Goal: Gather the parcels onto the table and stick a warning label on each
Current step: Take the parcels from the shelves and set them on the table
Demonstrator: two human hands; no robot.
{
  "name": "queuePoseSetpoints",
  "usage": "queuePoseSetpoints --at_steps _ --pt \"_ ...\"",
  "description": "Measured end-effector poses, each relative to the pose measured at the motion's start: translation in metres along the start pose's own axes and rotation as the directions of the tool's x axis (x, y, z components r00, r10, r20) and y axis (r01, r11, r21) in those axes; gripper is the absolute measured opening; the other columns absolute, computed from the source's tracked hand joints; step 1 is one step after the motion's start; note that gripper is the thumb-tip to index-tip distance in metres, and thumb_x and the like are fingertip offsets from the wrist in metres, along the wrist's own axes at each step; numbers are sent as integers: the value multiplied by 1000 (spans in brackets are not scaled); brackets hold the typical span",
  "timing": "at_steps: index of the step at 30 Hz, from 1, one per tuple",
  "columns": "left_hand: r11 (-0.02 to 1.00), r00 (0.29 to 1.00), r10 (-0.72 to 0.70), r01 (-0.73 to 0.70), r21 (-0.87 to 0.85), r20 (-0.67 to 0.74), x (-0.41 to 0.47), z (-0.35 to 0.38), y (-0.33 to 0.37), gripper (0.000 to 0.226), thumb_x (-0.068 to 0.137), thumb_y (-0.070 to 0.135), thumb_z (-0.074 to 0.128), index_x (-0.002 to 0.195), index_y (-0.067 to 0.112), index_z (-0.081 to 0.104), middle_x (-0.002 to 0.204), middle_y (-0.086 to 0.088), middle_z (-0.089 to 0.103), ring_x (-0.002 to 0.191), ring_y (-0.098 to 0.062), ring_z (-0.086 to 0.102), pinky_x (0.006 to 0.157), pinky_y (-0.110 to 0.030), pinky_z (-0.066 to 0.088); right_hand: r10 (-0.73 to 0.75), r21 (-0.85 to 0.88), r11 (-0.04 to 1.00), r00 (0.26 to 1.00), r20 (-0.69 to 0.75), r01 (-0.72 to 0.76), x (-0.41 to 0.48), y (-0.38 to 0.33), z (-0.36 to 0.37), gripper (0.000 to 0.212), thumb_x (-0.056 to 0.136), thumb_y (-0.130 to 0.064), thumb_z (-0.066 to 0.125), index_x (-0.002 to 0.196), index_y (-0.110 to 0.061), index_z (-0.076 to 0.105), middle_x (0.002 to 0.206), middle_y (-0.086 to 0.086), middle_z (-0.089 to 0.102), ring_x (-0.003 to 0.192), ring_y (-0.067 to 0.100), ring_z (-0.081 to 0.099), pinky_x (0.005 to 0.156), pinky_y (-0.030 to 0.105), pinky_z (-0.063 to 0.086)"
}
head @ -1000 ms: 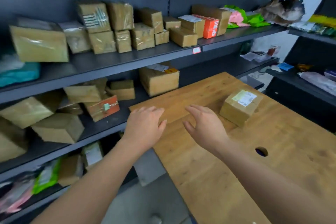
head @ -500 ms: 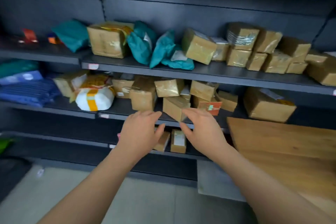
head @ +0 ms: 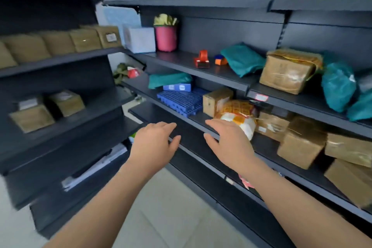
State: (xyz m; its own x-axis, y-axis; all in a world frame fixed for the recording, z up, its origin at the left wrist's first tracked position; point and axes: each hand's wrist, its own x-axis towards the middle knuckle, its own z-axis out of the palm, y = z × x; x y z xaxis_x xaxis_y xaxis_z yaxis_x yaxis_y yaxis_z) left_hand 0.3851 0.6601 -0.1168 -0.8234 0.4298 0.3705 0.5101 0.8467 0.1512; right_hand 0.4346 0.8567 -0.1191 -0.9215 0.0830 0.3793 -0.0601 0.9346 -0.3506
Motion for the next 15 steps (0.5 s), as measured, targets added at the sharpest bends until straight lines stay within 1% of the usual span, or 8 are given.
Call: queuePoseSetpoints --at_steps 3,6,10,15 --pt "993 993 -113 115 36 -45 3 -16 -63 42 93 46 46 129 28 54 118 6 63 107 -21 57 84 -34 46 -107 39 994 994 24 106 47 -47 33 40 92 -30 56 129 -15 57 127 0 60 118 19 52 104 38 37" --pt "972 972 -221 226 56 -83 3 -27 -120 41 93 45 47 129 27 54 121 5 62 109 -22 56 85 -35 45 -199 92 977 978 69 192 91 -92 67 41 93 -32 54 130 -16 55 130 0 58 121 17 50 105 36 35" --pt "927 930 -349 361 104 -117 6 -37 -190 44 94 46 45 133 27 51 126 6 60 111 -21 55 86 -35 45 -301 177 944 947 112 279 144 -147 110 39 92 -30 55 129 -15 57 125 3 61 117 22 53 102 37 38" --pt "862 872 -458 483 153 -172 22 -48 -271 45 94 47 43 134 28 50 125 6 60 110 -20 57 87 -36 46 -414 248 894 900 135 374 213 -208 163 41 93 -33 53 131 -19 55 132 -3 58 120 17 51 105 37 38"
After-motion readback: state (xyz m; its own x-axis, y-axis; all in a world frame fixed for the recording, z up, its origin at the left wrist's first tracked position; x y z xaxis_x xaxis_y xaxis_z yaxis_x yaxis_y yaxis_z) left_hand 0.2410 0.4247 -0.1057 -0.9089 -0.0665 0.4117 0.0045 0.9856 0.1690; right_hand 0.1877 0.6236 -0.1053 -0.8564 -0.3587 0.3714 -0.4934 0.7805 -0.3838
